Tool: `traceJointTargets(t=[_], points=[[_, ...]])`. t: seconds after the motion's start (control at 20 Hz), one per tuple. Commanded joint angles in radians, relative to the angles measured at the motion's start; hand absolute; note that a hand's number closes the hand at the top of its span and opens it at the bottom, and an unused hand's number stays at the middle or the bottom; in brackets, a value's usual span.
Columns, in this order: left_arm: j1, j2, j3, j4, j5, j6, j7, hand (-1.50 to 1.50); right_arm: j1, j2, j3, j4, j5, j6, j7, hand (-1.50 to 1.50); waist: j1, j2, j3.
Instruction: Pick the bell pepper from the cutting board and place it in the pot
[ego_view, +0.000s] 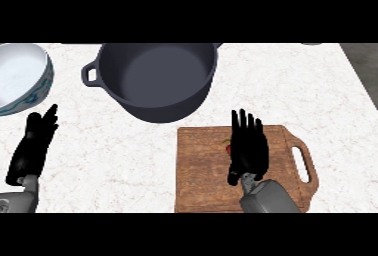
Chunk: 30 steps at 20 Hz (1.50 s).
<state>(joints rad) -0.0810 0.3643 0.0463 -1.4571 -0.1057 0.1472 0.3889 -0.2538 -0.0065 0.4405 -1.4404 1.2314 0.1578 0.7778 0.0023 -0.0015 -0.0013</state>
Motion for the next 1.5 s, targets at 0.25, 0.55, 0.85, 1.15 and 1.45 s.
traceJointTargets(t=[0.25,0.55,0.85,1.15,1.45], points=[[-0.064,-0.060,0.009,0.057,-0.080,0.022,0.005,0.00,-0.023,0.006,0.022,0.078,-0.042,-0.066,0.026,-1.50,-0.001,0.002,0.001],[-0.022,-0.060,0.044,0.065,-0.057,-0.024,-0.049,0.00,-0.054,0.005,0.035,0.134,0.048,-0.152,-0.078,1.50,0.002,0.003,0.001],[-0.023,-0.056,0.051,0.023,-0.074,-0.032,-0.002,0.00,-0.043,-0.100,-0.005,0.086,0.099,-0.150,-0.188,1.50,-0.002,0.002,0.001],[0.022,-0.039,0.072,-0.022,-0.045,-0.053,0.003,0.00,0.132,0.005,0.073,-0.056,0.053,-0.151,0.390,1.50,-0.011,-0.011,0.002],[0.008,-0.042,0.077,-0.001,-0.052,-0.042,0.010,0.00,0.215,0.006,0.137,-0.178,0.079,-0.174,0.704,1.50,-0.034,-0.017,-0.003]])
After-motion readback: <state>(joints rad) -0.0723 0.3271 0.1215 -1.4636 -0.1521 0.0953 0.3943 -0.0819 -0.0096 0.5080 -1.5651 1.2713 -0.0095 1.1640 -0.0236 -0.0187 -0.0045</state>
